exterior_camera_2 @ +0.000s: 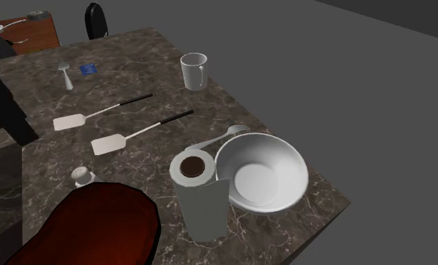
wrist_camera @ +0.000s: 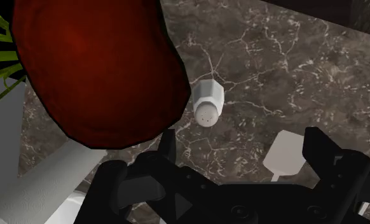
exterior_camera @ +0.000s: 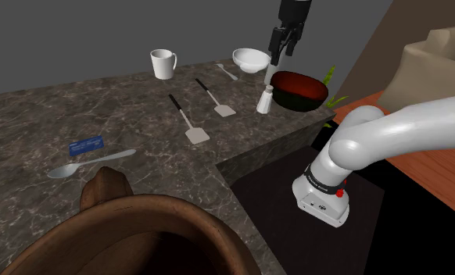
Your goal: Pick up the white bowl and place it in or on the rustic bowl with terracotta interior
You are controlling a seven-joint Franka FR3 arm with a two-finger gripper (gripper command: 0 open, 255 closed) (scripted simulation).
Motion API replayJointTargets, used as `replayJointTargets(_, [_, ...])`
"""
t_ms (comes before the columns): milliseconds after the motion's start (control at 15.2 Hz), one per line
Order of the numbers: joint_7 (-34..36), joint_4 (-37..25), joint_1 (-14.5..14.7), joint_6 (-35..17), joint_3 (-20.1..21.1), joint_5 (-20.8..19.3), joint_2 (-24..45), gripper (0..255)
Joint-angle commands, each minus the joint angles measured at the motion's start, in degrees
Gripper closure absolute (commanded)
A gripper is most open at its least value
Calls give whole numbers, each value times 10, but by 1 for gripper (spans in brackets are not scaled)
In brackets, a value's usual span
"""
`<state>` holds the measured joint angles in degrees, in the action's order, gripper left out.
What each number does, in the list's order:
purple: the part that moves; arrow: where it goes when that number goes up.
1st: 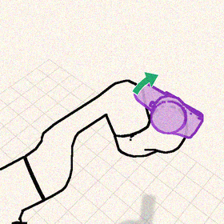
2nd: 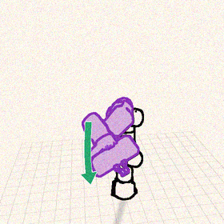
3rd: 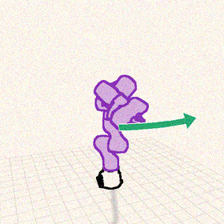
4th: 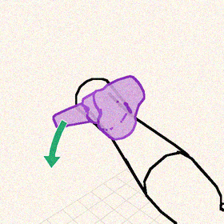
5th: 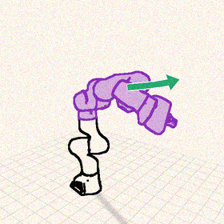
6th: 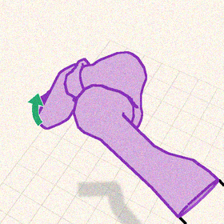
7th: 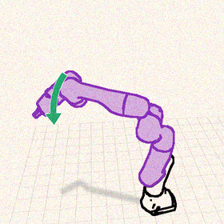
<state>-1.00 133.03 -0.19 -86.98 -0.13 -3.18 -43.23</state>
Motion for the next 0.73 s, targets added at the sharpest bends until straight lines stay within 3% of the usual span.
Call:
replayJointTargets(0, [0, 0, 0, 0, 0, 0, 0, 0])
replayJointTargets(660, [-46, -54, -22, -137, -51, -38, 177, 0])
